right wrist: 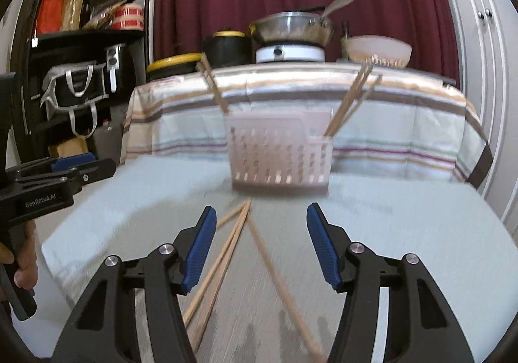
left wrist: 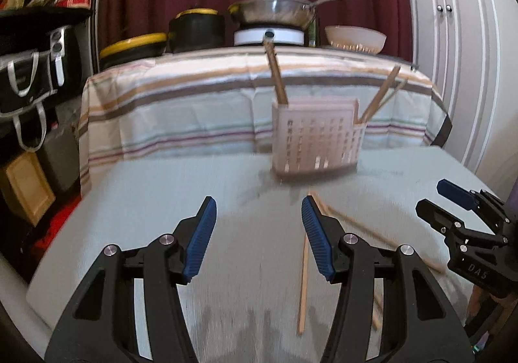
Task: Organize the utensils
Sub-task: 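Lower both open tools toward the remaining chopsticks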
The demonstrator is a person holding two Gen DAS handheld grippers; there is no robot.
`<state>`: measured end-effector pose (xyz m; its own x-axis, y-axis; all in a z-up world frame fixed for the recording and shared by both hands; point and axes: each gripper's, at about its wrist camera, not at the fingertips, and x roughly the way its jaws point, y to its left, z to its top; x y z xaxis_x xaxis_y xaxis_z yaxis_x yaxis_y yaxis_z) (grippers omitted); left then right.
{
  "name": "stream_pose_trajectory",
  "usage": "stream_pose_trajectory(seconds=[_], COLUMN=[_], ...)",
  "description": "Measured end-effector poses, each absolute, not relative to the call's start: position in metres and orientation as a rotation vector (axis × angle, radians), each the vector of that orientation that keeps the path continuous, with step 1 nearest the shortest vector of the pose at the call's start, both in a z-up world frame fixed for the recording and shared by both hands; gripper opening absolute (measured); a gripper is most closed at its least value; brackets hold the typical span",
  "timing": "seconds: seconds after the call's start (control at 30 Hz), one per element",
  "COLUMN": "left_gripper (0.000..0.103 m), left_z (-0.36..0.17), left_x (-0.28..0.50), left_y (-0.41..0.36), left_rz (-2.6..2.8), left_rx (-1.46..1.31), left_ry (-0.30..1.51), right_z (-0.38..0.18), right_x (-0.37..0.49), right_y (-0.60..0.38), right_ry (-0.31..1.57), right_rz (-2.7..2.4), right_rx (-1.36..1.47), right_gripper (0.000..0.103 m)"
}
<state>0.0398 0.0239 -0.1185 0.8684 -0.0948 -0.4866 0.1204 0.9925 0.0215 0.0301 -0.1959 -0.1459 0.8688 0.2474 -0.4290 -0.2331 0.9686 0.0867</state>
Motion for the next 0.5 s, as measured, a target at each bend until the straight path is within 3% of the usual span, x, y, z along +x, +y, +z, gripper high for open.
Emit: stream_pose_trajectory(seconds=[0.5], left_gripper=[0.053], left_z=[-0.179], left_x=[0.008], left_y=[0.039], left_rz=[-0.069], left_rx=[0.041], left_ry=[0.622], right_z=[-0.202], right_x=[0.009], right_y=[-0.168], right_ry=[0.611], right_rz=[0.321], right_rx=[-0.012], right_gripper=[0.043])
